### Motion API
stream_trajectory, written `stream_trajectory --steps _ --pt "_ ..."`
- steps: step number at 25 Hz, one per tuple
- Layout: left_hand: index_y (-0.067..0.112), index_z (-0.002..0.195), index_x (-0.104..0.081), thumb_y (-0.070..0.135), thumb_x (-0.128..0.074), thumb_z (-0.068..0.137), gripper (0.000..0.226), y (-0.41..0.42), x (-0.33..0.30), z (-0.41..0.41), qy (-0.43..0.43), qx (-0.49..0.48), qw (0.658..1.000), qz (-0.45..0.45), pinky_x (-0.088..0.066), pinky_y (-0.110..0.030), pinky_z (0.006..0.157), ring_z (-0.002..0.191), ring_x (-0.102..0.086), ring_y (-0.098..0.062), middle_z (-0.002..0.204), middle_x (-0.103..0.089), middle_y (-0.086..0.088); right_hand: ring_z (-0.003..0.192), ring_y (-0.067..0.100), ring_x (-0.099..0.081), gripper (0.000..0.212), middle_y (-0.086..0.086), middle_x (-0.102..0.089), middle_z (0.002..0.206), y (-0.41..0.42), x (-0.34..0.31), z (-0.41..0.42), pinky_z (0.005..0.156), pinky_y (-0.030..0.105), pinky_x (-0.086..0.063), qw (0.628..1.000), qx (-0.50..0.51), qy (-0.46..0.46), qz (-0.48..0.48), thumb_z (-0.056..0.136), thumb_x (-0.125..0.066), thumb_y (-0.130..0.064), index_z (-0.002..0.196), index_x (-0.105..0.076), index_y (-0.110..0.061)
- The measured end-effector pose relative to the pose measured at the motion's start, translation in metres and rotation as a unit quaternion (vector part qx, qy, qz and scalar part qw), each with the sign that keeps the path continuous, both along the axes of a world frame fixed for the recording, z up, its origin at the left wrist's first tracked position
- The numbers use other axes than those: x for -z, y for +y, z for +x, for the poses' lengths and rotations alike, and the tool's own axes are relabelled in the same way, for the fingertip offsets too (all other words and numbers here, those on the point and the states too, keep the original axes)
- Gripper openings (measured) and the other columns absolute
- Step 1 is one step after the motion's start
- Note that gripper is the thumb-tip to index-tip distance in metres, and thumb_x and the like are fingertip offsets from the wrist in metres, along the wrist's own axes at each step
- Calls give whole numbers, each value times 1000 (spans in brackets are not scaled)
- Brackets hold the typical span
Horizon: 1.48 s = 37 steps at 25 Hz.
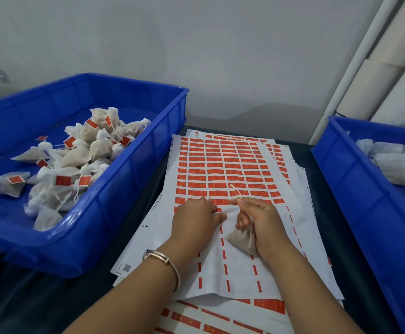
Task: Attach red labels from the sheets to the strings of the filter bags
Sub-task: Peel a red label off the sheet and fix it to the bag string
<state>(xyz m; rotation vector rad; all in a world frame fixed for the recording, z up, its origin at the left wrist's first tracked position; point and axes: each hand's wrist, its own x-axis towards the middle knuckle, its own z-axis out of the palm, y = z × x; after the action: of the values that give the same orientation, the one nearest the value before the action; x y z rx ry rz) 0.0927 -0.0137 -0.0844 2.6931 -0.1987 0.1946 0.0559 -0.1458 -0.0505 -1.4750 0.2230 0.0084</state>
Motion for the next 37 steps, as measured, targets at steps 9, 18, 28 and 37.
stream_trajectory --steps 9,18,28,37 --pt "24 112 -63 53 -42 93 41 1 -7 -3 -4 49 996 75 -49 -28 82 88 -62 -15 104 -66 8 44 8 -52 28 1 -55 49 -3 3 -2 53 18 -51 1000 3 -5 17 95 -55 -19 78 -78 -20" --pt "34 121 -56 37 -52 94 27 0 -9 -6 -33 88 982 166 -53 -34 80 95 -62 -18 113 -63 6 43 7 -50 20 0 -53 48 -3 5 0 52 18 -50 1000 3 -4 14 95 -55 -19 99 -70 -8" --pt "24 99 -68 45 -34 97 40 -5 -13 -9 -3 11 998 62 -51 -25 76 68 -59 -10 82 -65 8 45 8 -51 26 1 -53 49 -5 3 -3 53 19 -50 1000 -7 -10 9 96 -53 -19 83 -75 -15" --pt "26 99 -70 44 -43 95 33 -1 -9 -9 -18 -3 1000 -8 -44 -19 71 66 -57 -8 84 -68 9 45 7 -51 24 0 -54 49 -7 4 -3 54 19 -50 1000 -14 -16 23 96 -54 -18 86 -75 -13"
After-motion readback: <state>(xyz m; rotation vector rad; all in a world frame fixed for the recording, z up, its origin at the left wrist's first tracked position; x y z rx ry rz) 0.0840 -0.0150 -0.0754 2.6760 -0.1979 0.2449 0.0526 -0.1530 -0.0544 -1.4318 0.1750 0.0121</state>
